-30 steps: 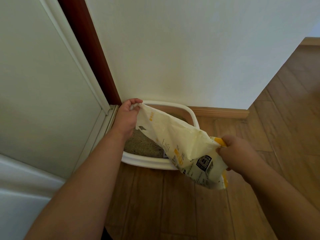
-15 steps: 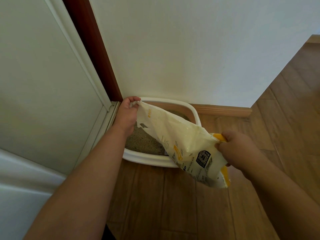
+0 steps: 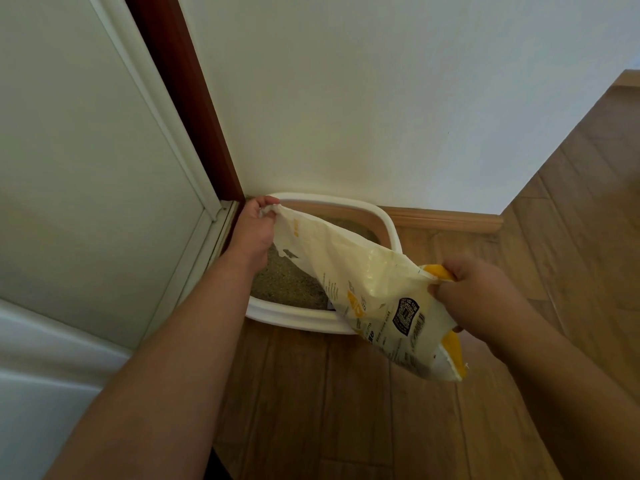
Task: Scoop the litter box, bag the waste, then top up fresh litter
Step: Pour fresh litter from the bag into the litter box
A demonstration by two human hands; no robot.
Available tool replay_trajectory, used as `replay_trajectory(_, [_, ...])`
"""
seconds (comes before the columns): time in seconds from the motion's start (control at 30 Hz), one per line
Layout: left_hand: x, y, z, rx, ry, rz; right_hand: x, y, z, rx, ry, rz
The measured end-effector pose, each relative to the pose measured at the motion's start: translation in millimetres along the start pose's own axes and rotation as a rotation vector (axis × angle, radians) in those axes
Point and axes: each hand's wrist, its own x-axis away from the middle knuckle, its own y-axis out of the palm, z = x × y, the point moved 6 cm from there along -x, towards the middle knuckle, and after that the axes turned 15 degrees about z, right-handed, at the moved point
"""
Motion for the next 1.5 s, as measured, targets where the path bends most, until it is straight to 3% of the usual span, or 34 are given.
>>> replay_trajectory(0.3, [2, -1, 1, -0.038, 0.000, 0.007, -4, 1, 2, 0.054, -0.003, -0.010])
replay_trajectory(0.57, [25, 7, 14, -0.036, 0.056, -0.047, -13, 3, 24, 0.321, -0.002, -0.071])
replay_trajectory(0.8, [65, 14, 34, -0.155, 0.186, -0.144, -17, 16, 39, 0.460, 0.042, -0.156])
replay_trajectory(1.17, [127, 40, 50, -0.321, 0.389, -0.358, -9, 44, 53, 0.785, -0.088, -0.386])
replay_trajectory(1.33, [131, 40, 50, -0.324, 0.397, -0.343, -34, 38, 31, 0.491, -0.110, -0.189])
replay_trajectory(1.5, [137, 44, 53, -0.321, 0.440, -0.377, -16, 18, -38, -0.107, -0.291, 0.007])
